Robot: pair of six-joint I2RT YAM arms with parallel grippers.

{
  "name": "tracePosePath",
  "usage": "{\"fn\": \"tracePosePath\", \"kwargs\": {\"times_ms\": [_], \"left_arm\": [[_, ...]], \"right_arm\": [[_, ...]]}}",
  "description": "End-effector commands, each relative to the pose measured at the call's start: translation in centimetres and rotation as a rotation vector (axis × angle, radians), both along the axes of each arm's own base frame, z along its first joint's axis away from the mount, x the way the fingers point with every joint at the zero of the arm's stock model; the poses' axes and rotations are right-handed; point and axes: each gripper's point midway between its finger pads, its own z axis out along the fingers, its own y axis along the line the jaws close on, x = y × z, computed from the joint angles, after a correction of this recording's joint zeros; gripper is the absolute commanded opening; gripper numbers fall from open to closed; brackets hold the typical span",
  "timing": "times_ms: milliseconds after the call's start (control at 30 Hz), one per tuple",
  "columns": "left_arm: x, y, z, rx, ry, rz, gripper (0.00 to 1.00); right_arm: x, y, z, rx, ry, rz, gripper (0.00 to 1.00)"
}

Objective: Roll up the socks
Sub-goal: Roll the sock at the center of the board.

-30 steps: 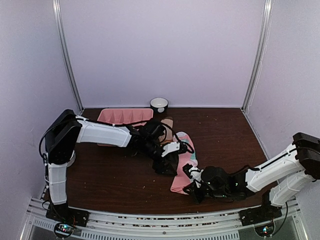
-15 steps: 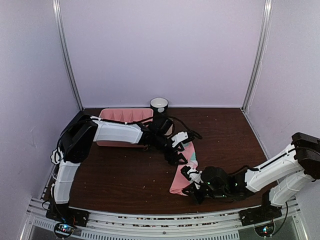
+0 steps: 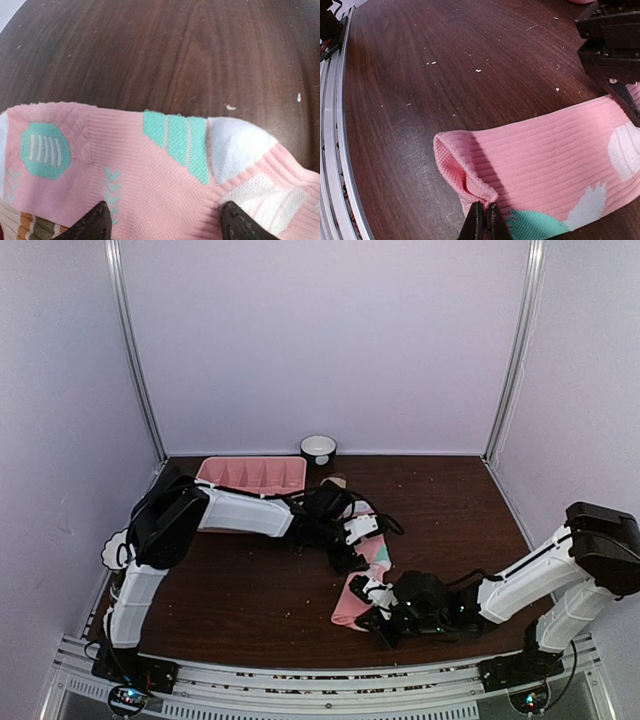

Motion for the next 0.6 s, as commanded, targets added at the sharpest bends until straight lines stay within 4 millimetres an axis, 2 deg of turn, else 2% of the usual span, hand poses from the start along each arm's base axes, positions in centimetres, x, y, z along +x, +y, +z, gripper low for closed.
{"fn": "tracePosePath", "kwargs": {"times_ms": [0,133,300,400,533,567], "left_arm": [[4.3,6.2,-1.1,0.131,-0.053,0.15,0.76],[4.2,8.2,-1.6,0.163,-0.061,0.188,0.75],[4.1,9.8,-0.5,0.142,0.0,0.243,0.74],[2.5,10.2,1.3,0.107,0.019,0.204,0.81],[-0.4,9.6,5.6,0.043,0.089,0.086,0.97],[-1.2,9.5,6.7,0.027,0.112,0.06,0.98]], "right_arm": [[0.8,0.6,-0.8,-0.022,-0.001,0.04,0.0],[1.8,1.5,-0.7,-0.016,-0.004,0.044,0.0],[2.4,1.9,-0.8,0.007,0.015,0.022,0.0],[2.2,2.4,-0.8,0.014,0.038,0.03,0.0],[2.2,3.0,-0.7,0.03,0.07,0.023,0.0],[2.2,3.1,-0.6,0.037,0.08,0.019,0.0]]}}
